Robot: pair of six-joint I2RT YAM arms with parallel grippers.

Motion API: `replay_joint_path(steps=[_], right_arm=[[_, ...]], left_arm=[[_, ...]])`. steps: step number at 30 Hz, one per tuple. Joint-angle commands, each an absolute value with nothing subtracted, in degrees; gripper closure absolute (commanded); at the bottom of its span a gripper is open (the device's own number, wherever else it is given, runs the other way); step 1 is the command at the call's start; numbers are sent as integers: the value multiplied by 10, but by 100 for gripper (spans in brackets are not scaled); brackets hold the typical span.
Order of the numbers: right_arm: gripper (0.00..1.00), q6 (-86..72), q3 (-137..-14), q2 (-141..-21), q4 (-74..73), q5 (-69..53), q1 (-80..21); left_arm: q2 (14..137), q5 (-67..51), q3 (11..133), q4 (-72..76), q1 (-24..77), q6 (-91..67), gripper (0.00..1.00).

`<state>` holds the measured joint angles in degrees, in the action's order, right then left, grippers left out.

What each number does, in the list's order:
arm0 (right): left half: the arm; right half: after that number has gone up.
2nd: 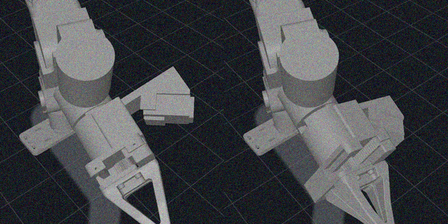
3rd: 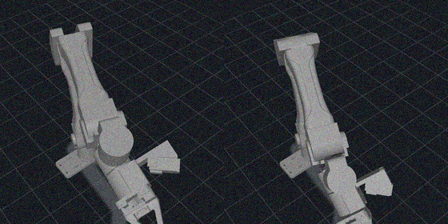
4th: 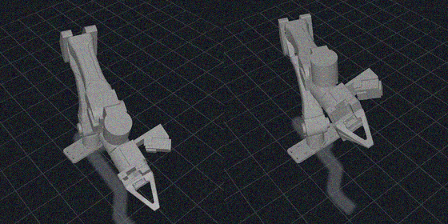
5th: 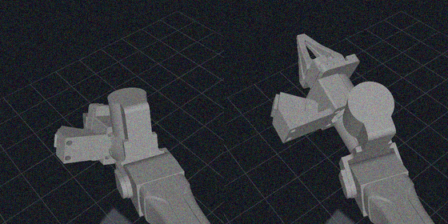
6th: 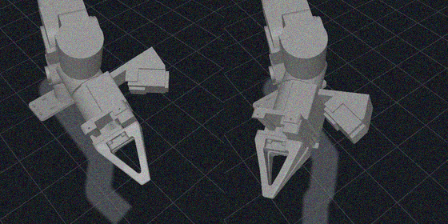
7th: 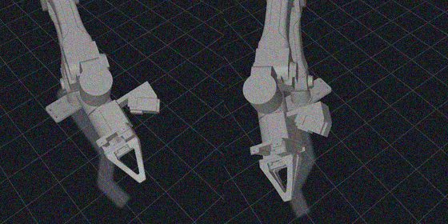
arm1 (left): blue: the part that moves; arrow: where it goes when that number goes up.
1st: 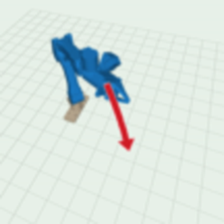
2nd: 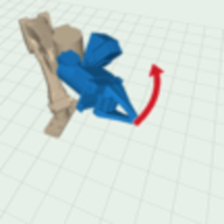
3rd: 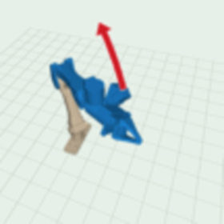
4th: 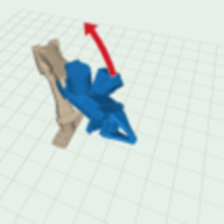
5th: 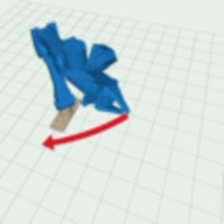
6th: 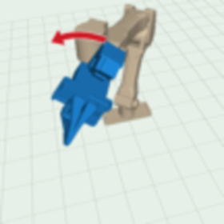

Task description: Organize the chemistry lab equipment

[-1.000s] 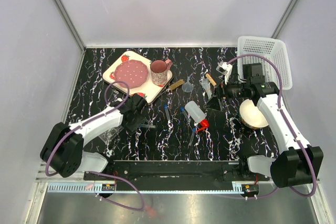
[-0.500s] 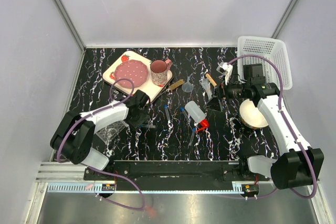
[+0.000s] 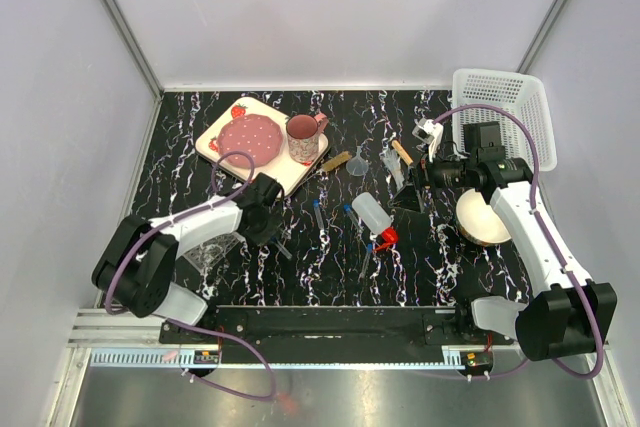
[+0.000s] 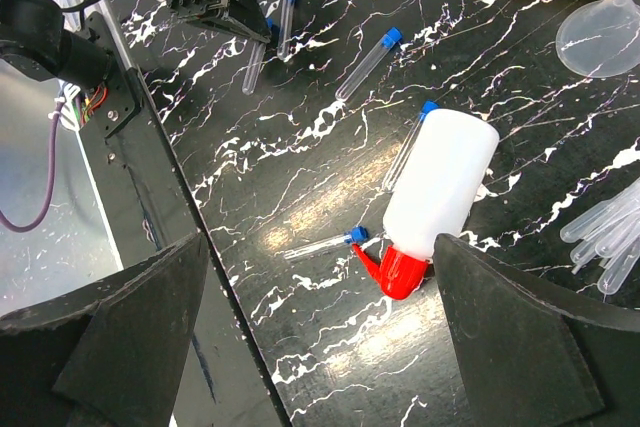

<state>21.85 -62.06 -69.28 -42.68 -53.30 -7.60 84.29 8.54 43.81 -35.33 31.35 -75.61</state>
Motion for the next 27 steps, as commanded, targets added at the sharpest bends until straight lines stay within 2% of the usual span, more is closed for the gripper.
replay_joint_path(steps=[1,3,5,12,15,20,27], right_arm=[[0,213,-626,-671,-412,-552,-77],[0,213,-626,-669,-416,-555,-77],[0,214,-625,-668,-417,-560,-77],[0,207,-618,-667,-419,-586,-77],[0,200,-612,-671,-415,-624,-79],[0,153,-599,-690,-383,-675,-116],[0,26,-605,-750,-298,-703,-214]], left_arm=[[826,69,400,-365,314,-709,89],[808,68,396,-365,316,-687,92],[794,61,394,-365,317,-668,100],[696,49,403,-354,347,-590,100],[652,20,401,-305,363,-573,100],[618,-39,404,-136,382,-573,100],[671,-31,491,37,417,-600,100]])
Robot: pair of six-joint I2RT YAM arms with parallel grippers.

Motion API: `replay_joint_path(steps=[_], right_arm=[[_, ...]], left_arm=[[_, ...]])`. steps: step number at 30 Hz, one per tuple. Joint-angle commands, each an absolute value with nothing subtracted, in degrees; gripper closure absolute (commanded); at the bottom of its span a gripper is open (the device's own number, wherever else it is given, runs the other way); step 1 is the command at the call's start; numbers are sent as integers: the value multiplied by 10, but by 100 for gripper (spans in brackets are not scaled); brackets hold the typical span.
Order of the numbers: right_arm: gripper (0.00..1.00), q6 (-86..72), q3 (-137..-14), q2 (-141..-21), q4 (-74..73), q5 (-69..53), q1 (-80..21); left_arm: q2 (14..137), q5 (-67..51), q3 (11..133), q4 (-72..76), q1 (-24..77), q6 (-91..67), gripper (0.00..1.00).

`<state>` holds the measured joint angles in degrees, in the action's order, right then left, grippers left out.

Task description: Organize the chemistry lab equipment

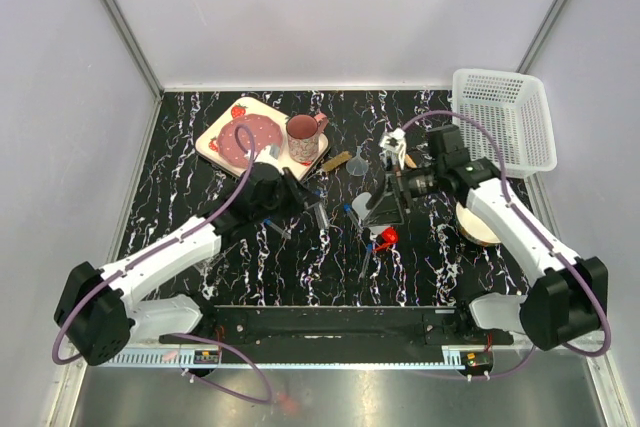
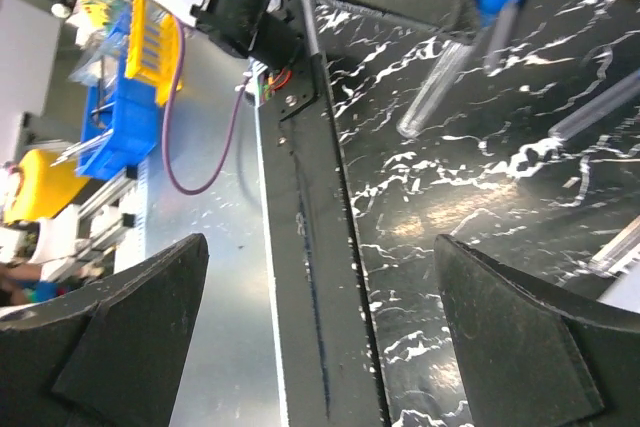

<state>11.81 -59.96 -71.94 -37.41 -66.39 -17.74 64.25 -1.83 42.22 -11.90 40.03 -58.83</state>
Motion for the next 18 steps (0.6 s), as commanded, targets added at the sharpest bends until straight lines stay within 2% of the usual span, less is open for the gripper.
replay_joint_path(steps=[1,8,11,15,18], right_arm=[[0,11,-607,-758,-288,-702,-224],[1,-97,-623,-813,-207,-671,-231],[7,-127,-622,-823,-182,-665,-234],[19,-170,-621,-835,-155,-676,-237],[42,-198,-624,-849,-135,-685,-241]], left_arm=[[678,-29,500,46,420,-604,100],[705,14,538,63,457,-620,100],[701,22,534,67,462,-621,100],[699,23,529,67,467,-621,99],[697,25,526,68,471,-618,97]])
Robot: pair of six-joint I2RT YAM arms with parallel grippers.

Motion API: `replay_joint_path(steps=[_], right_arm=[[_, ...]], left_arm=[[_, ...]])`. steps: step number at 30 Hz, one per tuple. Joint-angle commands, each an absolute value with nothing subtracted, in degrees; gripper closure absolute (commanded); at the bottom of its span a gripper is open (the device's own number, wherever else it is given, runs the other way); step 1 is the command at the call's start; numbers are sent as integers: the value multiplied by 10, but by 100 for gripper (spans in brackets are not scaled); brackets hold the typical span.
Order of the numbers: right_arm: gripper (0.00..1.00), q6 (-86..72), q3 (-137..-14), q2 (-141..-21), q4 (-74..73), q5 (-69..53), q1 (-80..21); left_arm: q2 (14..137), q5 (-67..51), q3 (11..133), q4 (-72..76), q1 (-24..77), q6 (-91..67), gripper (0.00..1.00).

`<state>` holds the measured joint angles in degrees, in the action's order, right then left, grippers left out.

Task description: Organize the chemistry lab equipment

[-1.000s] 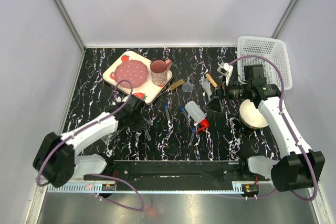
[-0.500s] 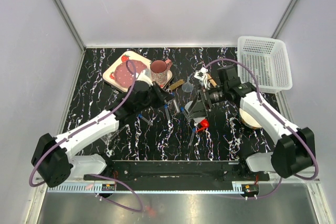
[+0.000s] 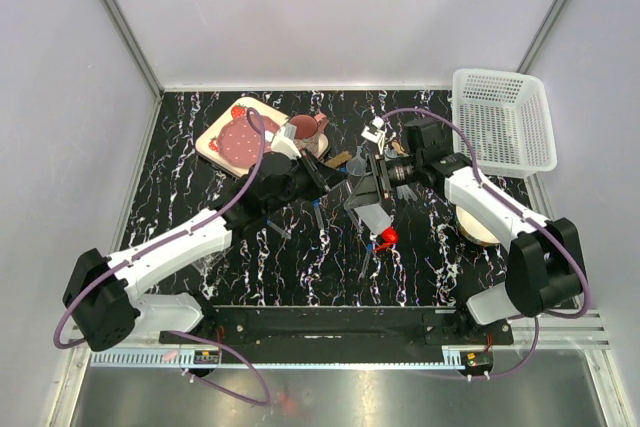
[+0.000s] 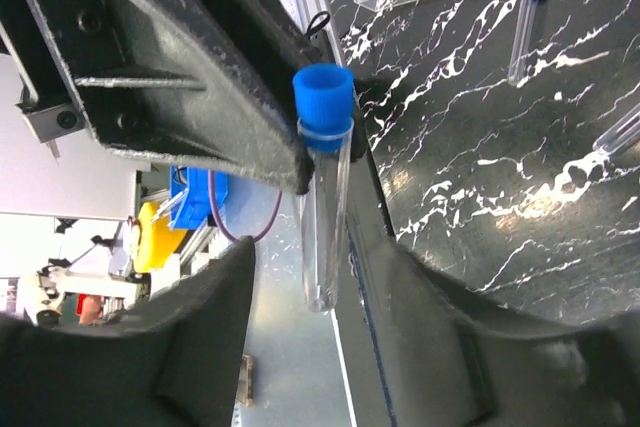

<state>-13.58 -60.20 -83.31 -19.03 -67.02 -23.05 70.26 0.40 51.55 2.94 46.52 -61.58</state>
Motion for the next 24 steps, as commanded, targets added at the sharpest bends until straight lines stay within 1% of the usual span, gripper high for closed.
replay_joint_path(steps=[1,2,4,5,6,7,9,10,11,13,14,16,17,20,24], right_arm=[[56,-201,-627,-853,-133,-688,-242],[65,-204,-628,-858,-132,-689,-242],[76,-207,-628,-860,-131,-690,-243],[84,-206,-628,-860,-130,-689,-243],[86,-204,-628,-859,-132,-690,-243],[88,-200,-625,-856,-132,-690,-244],[90,-175,-620,-850,-136,-690,-243],[90,-159,-617,-841,-149,-690,-243],[90,-124,-615,-836,-157,-689,-243],[90,-75,-614,-825,-196,-690,-245],[90,-10,-616,-822,-215,-685,-252],[90,63,-620,-810,-276,-679,-262],[90,129,-621,-805,-295,-666,-276],[89,230,-620,-789,-345,-646,-307],[88,284,-631,-789,-383,-642,-326]], left_arm=[[696,25,526,66,472,-617,96],[693,27,526,64,473,-614,94],[688,30,520,58,474,-608,79],[679,30,517,57,475,-601,72],[673,30,509,56,475,-598,64],[658,29,505,53,475,-593,47],[640,18,492,41,474,-572,29],[620,17,489,30,471,-564,14],[610,11,488,6,468,-545,9],[580,-19,485,-19,451,-533,1],[571,-56,475,-26,442,-528,1],[551,-104,461,-25,410,-542,1],[548,-165,448,-10,398,-548,1],[557,-258,440,21,381,-570,1],[597,-333,475,2,385,-561,1]])
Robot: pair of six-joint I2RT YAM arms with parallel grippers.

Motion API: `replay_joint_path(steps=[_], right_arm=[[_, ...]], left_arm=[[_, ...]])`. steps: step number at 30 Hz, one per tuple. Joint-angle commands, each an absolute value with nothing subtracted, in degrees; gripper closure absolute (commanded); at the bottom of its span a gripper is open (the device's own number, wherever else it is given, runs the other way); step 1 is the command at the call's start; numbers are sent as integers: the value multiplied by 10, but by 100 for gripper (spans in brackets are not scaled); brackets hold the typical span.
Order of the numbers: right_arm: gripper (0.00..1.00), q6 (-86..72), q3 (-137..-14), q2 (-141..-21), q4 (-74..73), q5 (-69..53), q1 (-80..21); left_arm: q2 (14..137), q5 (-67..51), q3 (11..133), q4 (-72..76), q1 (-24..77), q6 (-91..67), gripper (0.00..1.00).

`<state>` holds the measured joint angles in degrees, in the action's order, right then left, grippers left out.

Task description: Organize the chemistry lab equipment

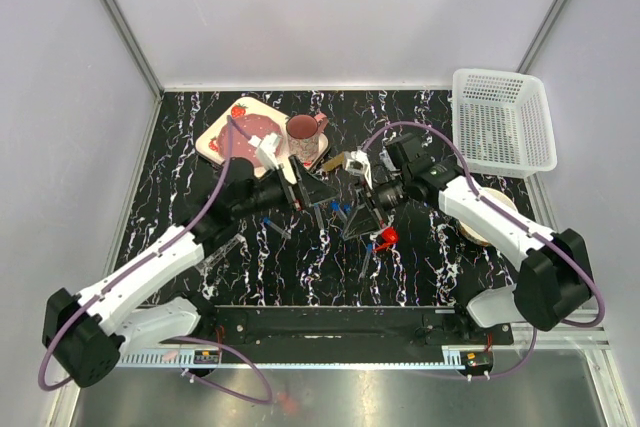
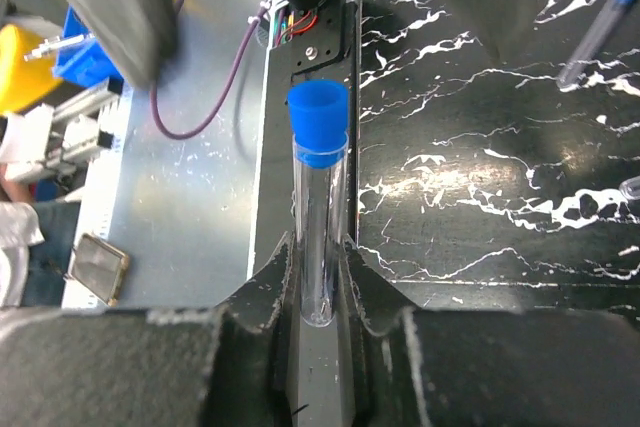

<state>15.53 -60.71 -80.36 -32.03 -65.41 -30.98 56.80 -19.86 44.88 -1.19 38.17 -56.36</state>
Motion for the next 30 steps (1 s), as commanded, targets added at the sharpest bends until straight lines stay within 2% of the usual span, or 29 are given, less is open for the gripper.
replay_joint_path(steps=[1,5,6,9,12,15,19,24,30], right_arm=[[88,290,-640,-794,-398,-644,-329],[88,308,-653,-805,-414,-635,-335],[88,308,-654,-807,-415,-637,-335],[87,308,-656,-811,-418,-641,-337],[87,313,-656,-815,-421,-639,-339],[87,316,-656,-817,-424,-640,-341],[87,319,-657,-822,-425,-637,-344],[87,324,-657,-826,-432,-635,-345],[86,330,-656,-827,-436,-635,-349]], left_arm=[[603,-338,483,2,390,-549,1],[612,-354,493,-21,398,-533,10],[617,-355,494,-25,399,-533,18],[627,-351,496,-39,410,-524,28],[635,-343,496,-42,417,-522,36],[644,-339,503,-50,423,-517,41],[653,-337,511,-62,426,-511,55],[655,-323,512,-75,429,-505,60],[647,-311,510,-84,429,-505,61]])
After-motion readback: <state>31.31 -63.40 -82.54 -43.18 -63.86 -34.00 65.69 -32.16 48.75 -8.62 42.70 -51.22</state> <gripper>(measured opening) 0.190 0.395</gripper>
